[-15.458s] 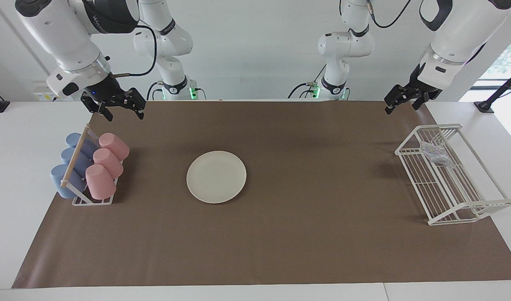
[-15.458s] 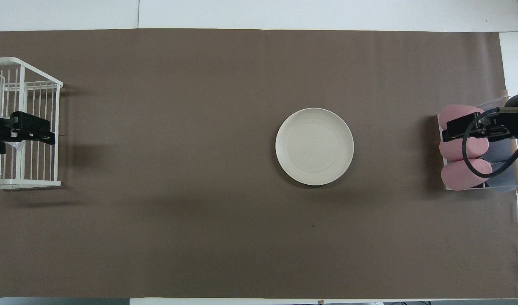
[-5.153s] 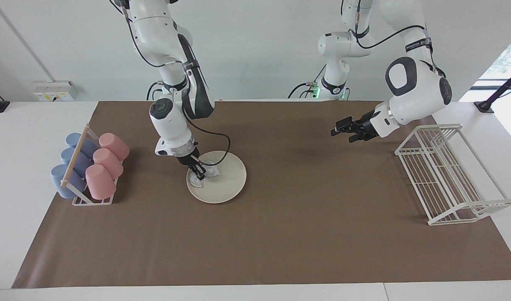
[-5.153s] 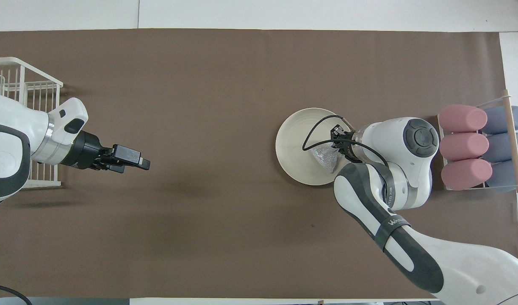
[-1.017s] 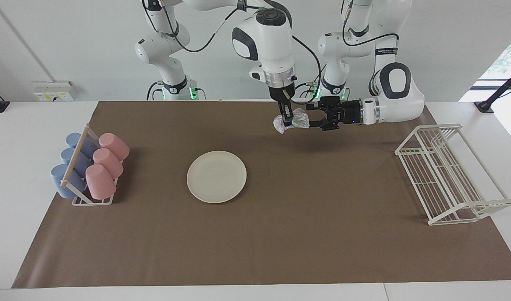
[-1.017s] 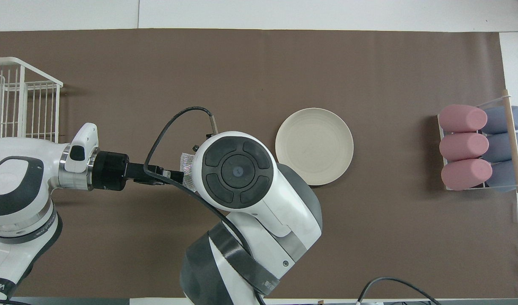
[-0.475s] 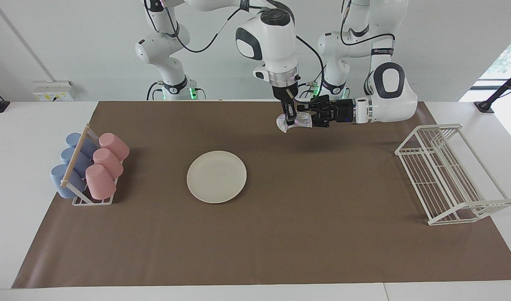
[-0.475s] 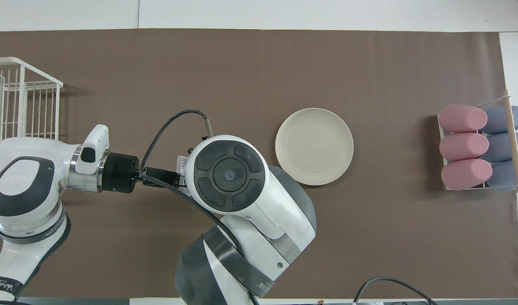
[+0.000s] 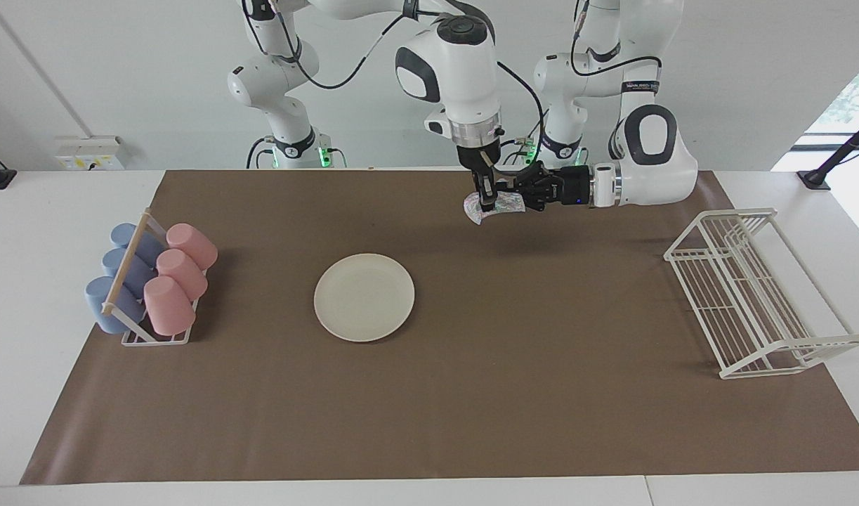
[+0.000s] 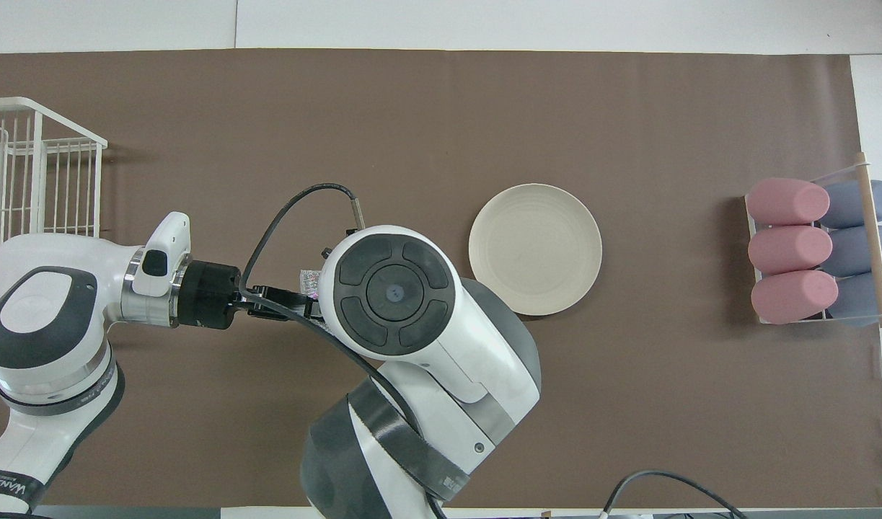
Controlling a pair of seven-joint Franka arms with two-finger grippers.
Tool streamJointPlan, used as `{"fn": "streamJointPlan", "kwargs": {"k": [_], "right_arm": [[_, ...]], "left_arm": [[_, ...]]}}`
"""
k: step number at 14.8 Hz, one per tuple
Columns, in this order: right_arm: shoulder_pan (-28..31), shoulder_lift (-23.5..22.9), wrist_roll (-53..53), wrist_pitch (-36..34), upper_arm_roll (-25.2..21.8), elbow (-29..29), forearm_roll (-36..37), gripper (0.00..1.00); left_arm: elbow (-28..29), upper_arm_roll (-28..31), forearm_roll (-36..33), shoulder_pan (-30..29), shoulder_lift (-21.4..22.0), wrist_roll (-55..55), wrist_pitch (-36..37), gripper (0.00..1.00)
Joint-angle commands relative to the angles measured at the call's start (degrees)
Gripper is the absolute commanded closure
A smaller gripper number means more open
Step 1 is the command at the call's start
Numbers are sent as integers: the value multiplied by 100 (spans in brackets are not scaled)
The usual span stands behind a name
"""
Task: Wipe plate with sponge
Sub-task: 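Grasp the cloth with the left gripper while the right gripper releases it, then put the cloth in the rack with the left gripper while the right gripper retracts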
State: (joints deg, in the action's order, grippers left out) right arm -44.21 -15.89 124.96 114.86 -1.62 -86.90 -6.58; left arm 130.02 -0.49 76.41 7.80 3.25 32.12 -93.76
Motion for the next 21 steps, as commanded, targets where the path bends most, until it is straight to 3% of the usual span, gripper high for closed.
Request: {"fn": "streamJointPlan", "kwargs": {"k": [1,5,11,14,21], "right_arm": [[167,25,107,-104,-22,112,17,0],[307,322,-556,-139,-22,-168,43,0],[1527,1306,-4543,-1595,-31,-634,87,0],[2248,1632,-6443,-2694,-40,-644,113,0],[3199,1800,-9153,-3189,-40,-644,227,0]], "left_arm": [[156,76,41,11,159,-118,42,100],[156,93,-38,-129,150,-170,42,100],[-98,93,-818,-709,54,-337,7,100],[-564,93,-1617,-937,-34,-758,34,100],[-1829,85,-3840,-938,-149,-2401,-11,100]]}}
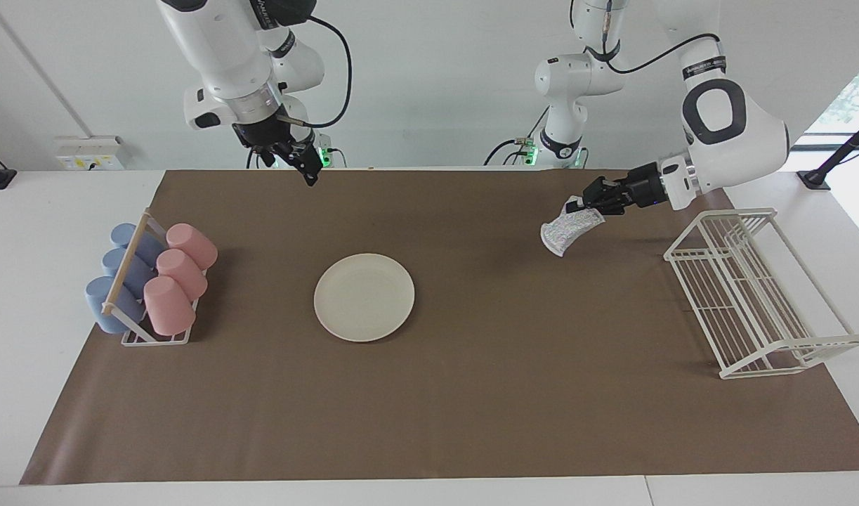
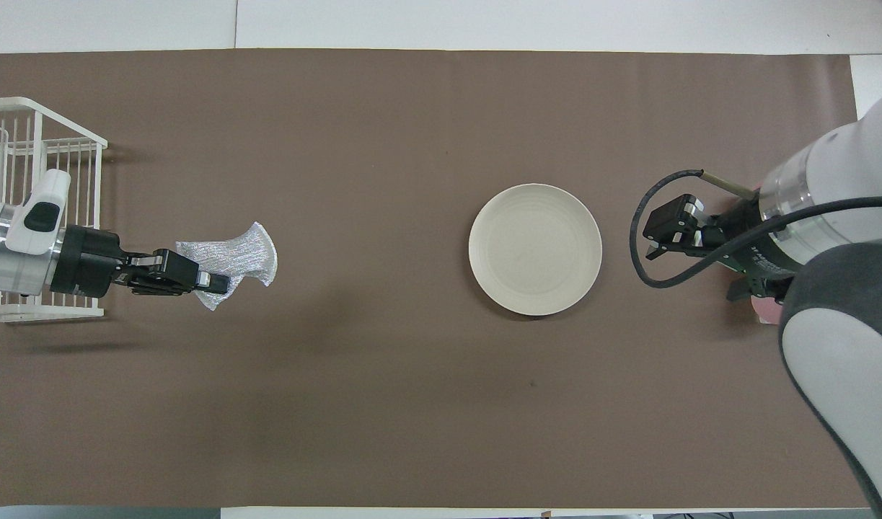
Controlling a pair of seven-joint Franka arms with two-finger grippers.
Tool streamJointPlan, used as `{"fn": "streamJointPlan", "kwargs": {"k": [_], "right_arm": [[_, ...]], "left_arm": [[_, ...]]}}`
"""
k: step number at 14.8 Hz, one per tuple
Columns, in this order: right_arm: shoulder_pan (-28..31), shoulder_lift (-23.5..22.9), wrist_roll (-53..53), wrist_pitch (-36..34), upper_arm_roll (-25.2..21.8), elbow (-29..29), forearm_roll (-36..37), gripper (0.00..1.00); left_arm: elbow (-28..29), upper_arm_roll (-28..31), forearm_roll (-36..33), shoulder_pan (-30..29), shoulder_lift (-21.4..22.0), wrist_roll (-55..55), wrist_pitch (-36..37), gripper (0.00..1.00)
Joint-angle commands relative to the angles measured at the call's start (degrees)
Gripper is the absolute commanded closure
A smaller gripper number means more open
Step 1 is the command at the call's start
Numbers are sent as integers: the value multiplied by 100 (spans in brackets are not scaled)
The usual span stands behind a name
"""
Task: Wipe plate with sponge
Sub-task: 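Put the cloth in the rack with the left gripper while the right gripper retracts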
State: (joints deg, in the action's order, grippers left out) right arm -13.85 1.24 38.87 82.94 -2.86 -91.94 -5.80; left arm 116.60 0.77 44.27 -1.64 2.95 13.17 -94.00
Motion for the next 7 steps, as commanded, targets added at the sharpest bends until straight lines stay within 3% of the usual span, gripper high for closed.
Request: {"fn": "streamJointPlan", "kwargs": {"k": [1,7], "right_arm": [[190,87,-852,63,84,-140,202,0],[672,60,-2416,370,84,-149,299,0]], "left_arm": [[-672,-41,-944,23,-120,-700,57,100],[-1717,-85,-3508,277,-250,-1264,531,100]]}}
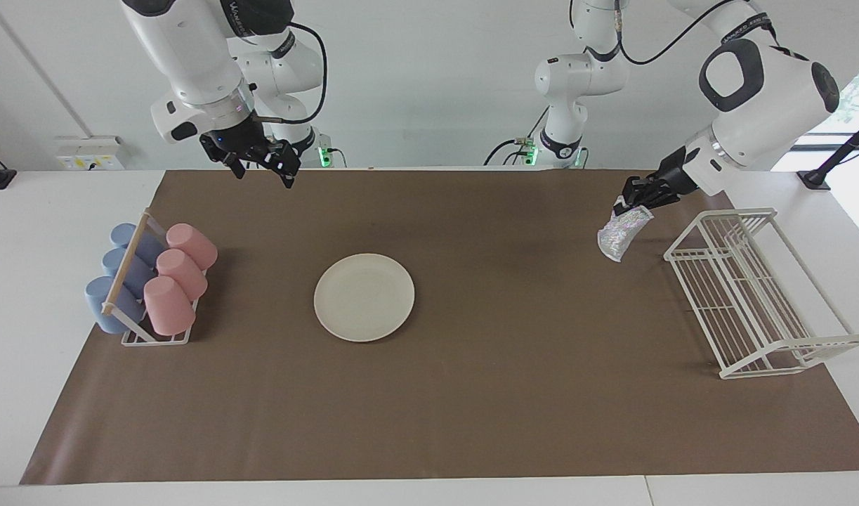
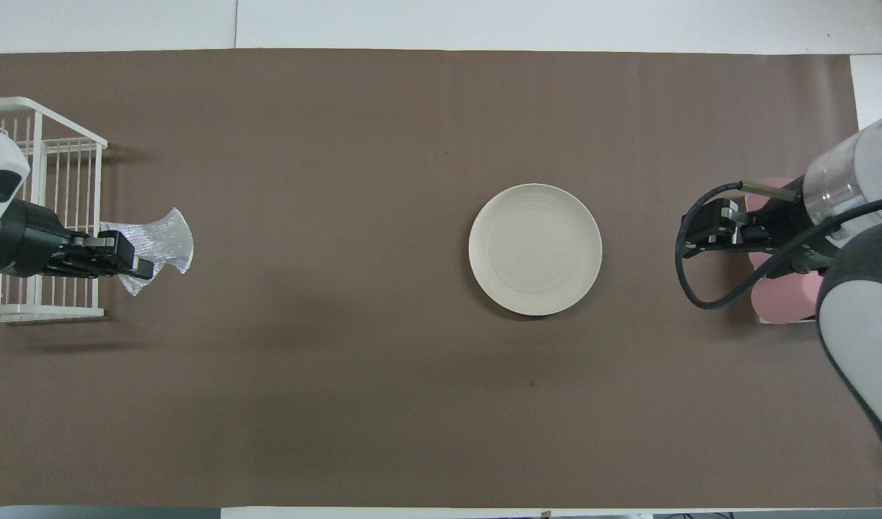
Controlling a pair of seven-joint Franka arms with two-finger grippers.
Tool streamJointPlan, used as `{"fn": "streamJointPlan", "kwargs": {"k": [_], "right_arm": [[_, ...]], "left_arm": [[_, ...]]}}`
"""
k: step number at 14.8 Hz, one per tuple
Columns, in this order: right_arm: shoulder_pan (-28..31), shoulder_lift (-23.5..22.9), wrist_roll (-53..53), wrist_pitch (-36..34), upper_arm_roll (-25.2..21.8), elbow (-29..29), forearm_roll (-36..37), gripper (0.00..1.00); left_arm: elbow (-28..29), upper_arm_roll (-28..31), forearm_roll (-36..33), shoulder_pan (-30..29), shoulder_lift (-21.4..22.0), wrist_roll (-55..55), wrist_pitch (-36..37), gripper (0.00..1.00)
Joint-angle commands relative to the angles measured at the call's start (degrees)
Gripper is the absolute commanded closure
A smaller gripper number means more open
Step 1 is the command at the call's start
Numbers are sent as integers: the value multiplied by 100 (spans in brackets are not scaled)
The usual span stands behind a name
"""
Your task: Wipe plate with sponge
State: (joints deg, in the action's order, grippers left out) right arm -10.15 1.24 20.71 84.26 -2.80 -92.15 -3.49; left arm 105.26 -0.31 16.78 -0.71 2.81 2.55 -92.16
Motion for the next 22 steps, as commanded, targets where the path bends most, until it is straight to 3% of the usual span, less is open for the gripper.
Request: {"fn": "streamJointPlan", "kwargs": {"k": [1,3,5,10,15,19,22], "right_arm": [[355,43,-968,405,78,-119,67,0],[469,17,-1585,705,96,-119,67,0],[531,26,-1649,557,96,-119,67,0],[698,-63,-1772,354,-44,-22,278,0],[725,-80,-1956,389,-71,48,278,0],[803,-89,-2027,424,-115,66,313,0],[830,-88,-2027,433,-115,57,313,0]], "left_arm": [[-890,22,-1295,360,-342,-289,565,100],[-1305,22,-2183,571,-527,-360,864,100],[-1613,22,-3054,791,-650,-351,1102,100],[-1658,-22,-5006,1073,-834,-334,1077,100],[-1675,-22,-6720,1056,-1615,-351,1059,100],[-1710,-13,-7389,1117,-2239,-937,1199,100],[-2236,5,-7409,1196,-2872,-1772,1655,100]]}}
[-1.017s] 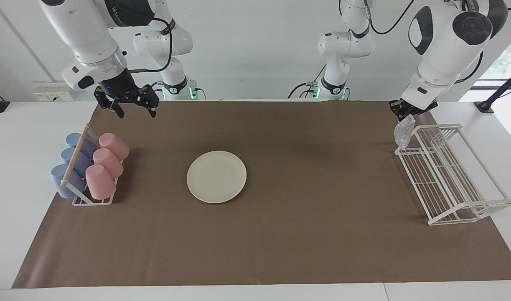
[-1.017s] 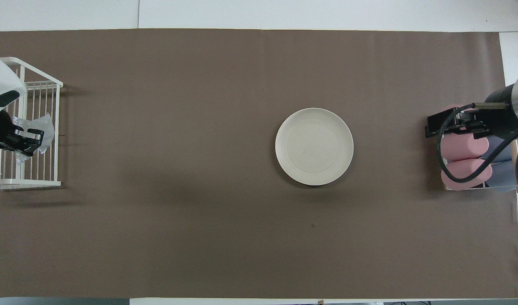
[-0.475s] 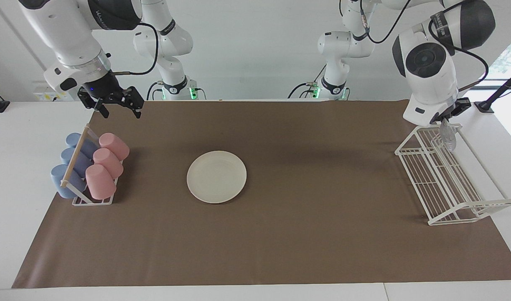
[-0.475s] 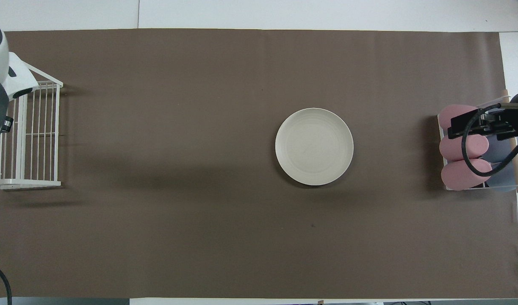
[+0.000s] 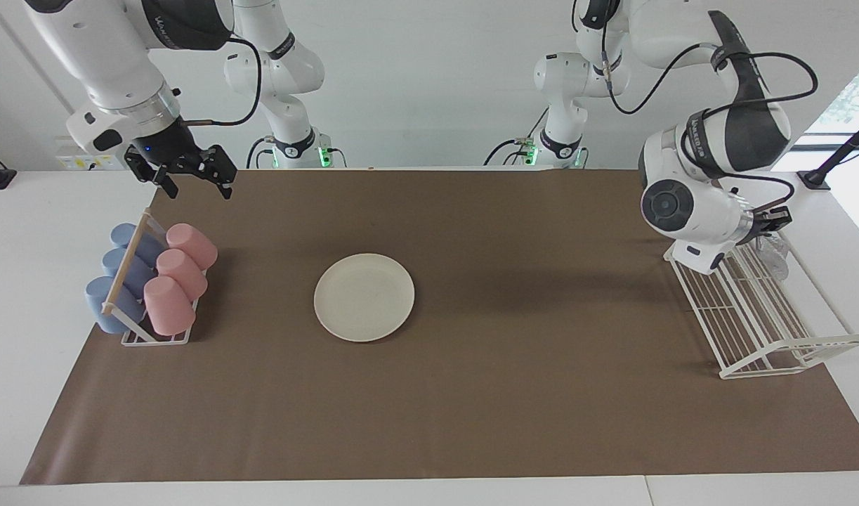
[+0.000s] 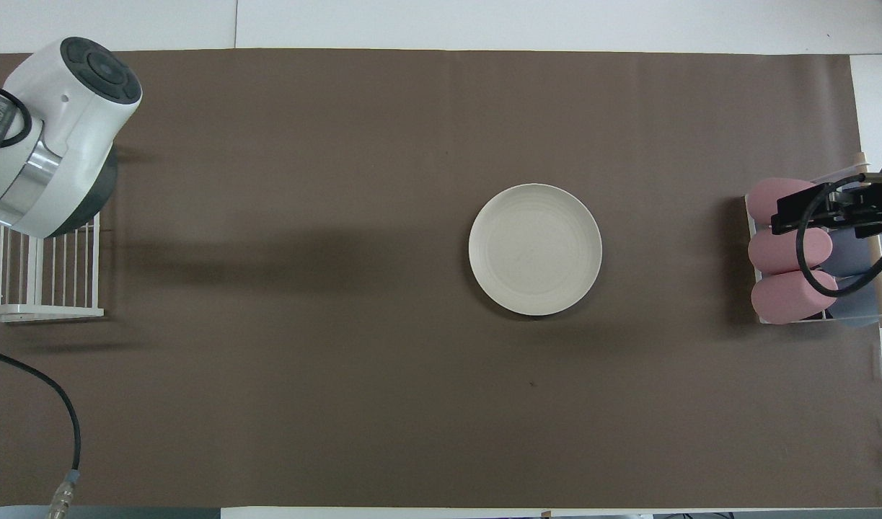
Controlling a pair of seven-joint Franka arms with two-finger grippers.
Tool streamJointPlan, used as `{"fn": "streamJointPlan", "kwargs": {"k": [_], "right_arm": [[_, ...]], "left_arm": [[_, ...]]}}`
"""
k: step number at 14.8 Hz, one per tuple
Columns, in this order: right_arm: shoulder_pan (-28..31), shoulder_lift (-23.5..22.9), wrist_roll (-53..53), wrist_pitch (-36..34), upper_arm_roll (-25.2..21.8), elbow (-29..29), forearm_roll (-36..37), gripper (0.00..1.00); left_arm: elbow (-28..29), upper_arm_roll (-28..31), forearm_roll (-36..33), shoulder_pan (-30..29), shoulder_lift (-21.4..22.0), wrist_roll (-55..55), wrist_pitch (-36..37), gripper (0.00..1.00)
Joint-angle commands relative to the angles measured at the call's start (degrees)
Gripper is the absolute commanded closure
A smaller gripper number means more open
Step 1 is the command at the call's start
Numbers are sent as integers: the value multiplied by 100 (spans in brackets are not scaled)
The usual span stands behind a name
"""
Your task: Wipe plate with sponge
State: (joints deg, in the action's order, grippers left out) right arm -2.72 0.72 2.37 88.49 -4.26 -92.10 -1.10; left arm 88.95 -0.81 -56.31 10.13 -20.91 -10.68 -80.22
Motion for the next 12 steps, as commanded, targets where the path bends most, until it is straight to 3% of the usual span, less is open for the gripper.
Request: {"fn": "streamJointPlan", "kwargs": {"k": [1,5,12], "right_arm": [[88,-37,-184,10,39,61,75,0],[79,-28,-176,10,30,35,75,0],[88,-10,-149,-7,30,8,75,0]], "left_arm": [[-641,45,-99,112,-545,-705,507,100],[-607,37,330,120,-669,-2294,657,100],[-466,37,999,156,-651,-3115,718,100]]}}
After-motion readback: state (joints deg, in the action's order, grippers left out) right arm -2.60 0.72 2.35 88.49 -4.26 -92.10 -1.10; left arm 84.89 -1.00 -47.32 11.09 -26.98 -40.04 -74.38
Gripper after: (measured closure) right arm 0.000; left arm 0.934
